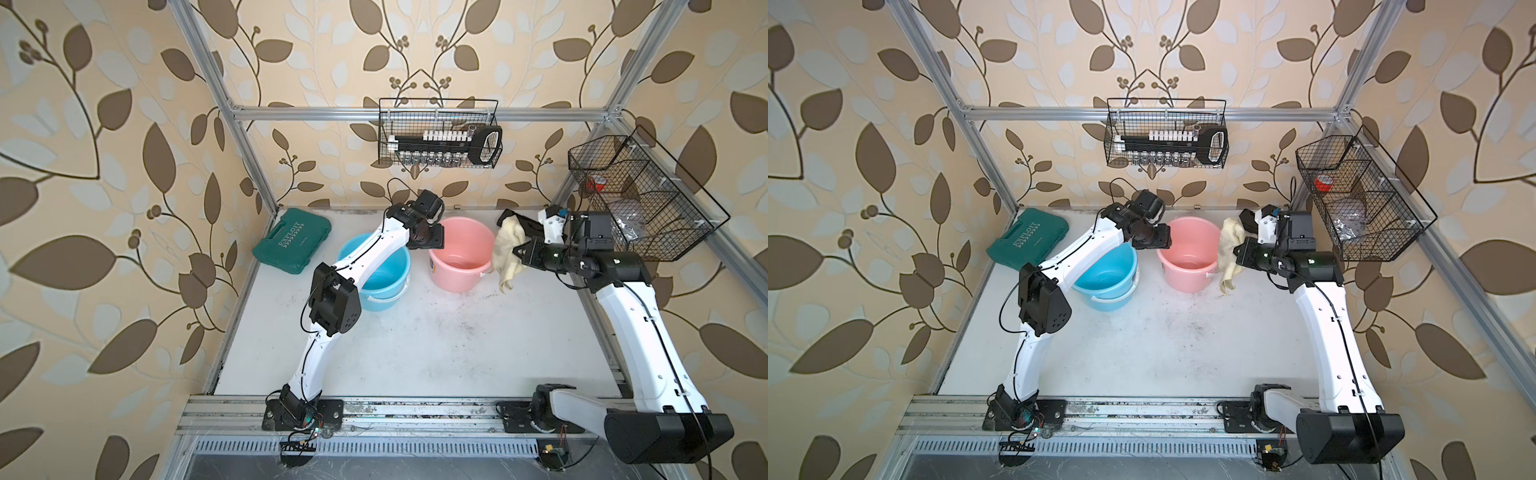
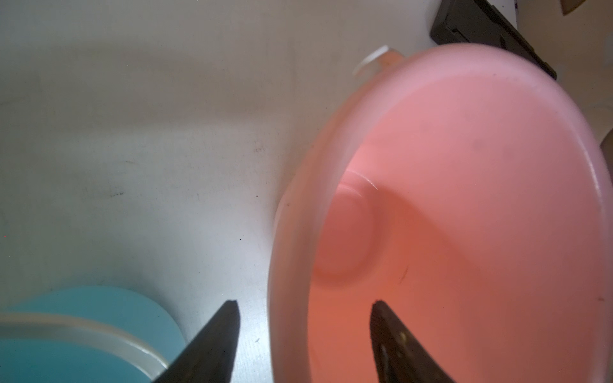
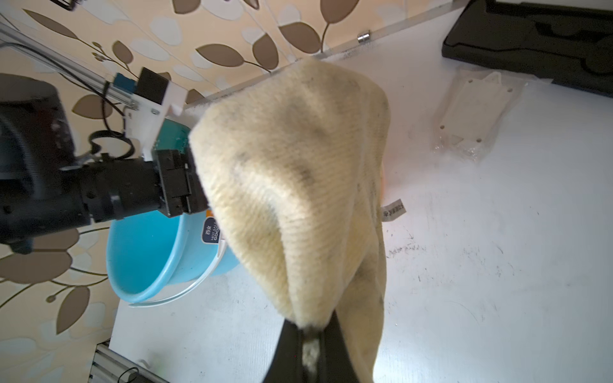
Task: Wipe the inside of the bucket with a cloth
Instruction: Place the bucket at the center of the board.
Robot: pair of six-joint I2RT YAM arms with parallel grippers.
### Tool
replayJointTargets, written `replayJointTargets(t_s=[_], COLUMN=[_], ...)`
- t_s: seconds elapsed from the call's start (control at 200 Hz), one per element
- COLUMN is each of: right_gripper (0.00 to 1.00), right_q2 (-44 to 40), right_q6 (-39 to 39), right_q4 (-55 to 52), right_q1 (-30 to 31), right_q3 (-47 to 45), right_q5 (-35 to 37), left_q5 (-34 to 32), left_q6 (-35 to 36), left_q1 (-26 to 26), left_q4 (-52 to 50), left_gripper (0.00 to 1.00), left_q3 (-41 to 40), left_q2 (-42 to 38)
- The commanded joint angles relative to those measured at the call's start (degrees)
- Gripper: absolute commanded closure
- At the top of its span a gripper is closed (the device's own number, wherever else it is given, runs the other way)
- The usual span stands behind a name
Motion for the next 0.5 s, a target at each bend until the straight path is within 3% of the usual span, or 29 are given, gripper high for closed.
replayJointTargets(t_s=[0.0,0.095,0.305,0.495], right_gripper=[1.0,1.0,1.0,1.0], right_q2=[-0.4,-0.17,5.08,13.53], right_q6=[1.48,0.61,1.4,2.21], right_q4=[2.57,2.32,2.07,0.82], right_q1=[0.6,4.4,13.46,23.11], right_q3=[3.43,5.96,11.27,18.73], right_q5=[-3.78,0.22,3.23,5.78], left_q5=[1.8,0.73,-2.97,-6.95], left_q6=[1.37,1.8,0.14,-0.46], left_q1=[1.64,3.56,11.73,17.37], left_q4=[1.31,1.39,-2.72,-3.4], left_gripper=[0.23,0.01,0.01,0.01], left_q3=[3.04,2.7,-1.86,-16.93], left_q2=[-7.78,-11.99,-20.67,-31.78])
